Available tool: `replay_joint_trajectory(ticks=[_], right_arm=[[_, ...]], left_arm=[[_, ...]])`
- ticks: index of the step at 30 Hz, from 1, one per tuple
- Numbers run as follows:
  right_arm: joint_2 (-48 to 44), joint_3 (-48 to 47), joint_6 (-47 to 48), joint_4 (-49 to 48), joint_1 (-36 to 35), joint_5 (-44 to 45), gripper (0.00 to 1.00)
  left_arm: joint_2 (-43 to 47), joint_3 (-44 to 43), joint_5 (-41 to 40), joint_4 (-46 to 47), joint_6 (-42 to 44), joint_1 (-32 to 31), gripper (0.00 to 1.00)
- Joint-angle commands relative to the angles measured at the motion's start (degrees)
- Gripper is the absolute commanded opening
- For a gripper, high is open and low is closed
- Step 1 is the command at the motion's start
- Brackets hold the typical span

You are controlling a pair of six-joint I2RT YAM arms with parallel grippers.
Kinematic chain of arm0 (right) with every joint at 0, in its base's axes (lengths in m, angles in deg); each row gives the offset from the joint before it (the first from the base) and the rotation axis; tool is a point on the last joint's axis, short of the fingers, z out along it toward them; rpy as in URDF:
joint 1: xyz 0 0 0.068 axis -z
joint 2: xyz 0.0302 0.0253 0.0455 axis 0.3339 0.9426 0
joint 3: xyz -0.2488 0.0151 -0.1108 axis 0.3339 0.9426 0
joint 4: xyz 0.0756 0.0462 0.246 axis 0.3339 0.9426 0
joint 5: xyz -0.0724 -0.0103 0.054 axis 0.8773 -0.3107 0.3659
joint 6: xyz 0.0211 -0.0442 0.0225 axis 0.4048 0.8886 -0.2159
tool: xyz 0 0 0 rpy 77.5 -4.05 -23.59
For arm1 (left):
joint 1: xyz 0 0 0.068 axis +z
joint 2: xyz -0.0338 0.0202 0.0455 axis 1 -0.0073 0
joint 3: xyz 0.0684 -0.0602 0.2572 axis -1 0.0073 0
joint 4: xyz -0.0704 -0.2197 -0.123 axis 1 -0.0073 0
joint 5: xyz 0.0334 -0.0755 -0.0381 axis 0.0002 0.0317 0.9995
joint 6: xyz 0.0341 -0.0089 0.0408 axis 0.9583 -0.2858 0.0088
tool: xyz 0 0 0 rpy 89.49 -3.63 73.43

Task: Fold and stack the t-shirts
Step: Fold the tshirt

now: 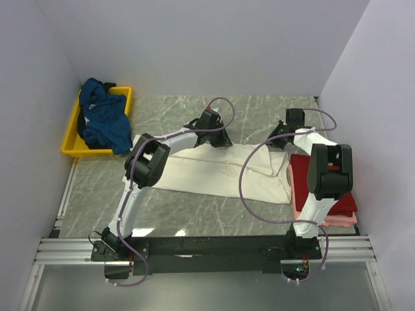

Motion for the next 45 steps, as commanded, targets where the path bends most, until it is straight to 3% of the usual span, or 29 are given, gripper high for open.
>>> replay_joint_trajectory(ticks=[1,27,45], right_arm=[[-5.5,1.9,-0.8,-1.8,-0.3,-0.8,0.03],[-36.6,22.7,0.7,-0.5,-0.8,-2.9,0.0],[-49.7,37.9,0.0,0.8,-4.9,-3.9,0.0]], left_arm=[[4.5,2.0,1.2,3.1,0.1,-0.6,0.09],[20.4,22.2,5.2,9.5,3.8,-2.9,0.06],[25.1,32.3,2.2,13.3,3.2,-4.9,0.08]])
